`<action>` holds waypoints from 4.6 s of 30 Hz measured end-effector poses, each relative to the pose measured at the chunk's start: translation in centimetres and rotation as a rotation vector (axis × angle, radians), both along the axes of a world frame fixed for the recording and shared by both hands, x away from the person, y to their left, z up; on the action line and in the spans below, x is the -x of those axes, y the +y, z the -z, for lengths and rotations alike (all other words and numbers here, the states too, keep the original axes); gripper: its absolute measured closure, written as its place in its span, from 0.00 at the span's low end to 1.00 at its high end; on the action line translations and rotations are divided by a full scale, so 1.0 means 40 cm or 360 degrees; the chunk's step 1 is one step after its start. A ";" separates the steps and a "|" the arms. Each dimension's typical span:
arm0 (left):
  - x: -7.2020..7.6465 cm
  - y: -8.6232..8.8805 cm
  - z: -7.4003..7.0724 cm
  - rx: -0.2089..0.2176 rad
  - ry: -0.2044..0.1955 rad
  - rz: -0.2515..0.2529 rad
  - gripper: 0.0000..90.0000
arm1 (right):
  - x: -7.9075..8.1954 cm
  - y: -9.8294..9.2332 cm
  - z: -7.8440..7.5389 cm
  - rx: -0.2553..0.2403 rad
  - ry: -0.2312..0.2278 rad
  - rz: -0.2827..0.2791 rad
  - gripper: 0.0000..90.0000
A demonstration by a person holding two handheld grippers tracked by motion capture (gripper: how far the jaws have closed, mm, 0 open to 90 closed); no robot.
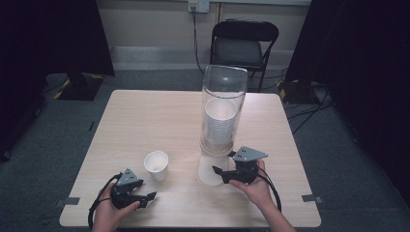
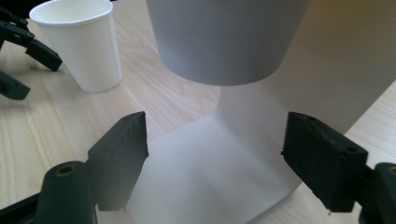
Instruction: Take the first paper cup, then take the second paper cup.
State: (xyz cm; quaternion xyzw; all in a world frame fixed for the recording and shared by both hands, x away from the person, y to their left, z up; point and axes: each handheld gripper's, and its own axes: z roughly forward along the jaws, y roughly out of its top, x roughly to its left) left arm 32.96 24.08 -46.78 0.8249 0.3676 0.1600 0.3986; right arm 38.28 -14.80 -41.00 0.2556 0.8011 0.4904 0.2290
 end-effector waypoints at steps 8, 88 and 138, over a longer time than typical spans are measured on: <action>0.000 -0.015 0.018 -0.0058 -0.0111 0.0054 0.17 | -0.007 -0.012 -0.014 -0.0055 0.0005 0.0031 0.24; 0.000 -0.019 0.019 -0.0064 -0.0114 0.0058 0.14 | -0.020 0.017 -0.043 -0.0247 -0.0150 -0.0075 0.40; 0.006 -0.023 0.014 -0.0084 -0.0098 0.0116 0.17 | -0.020 0.004 0.093 0.0289 0.0158 -0.0213 0.40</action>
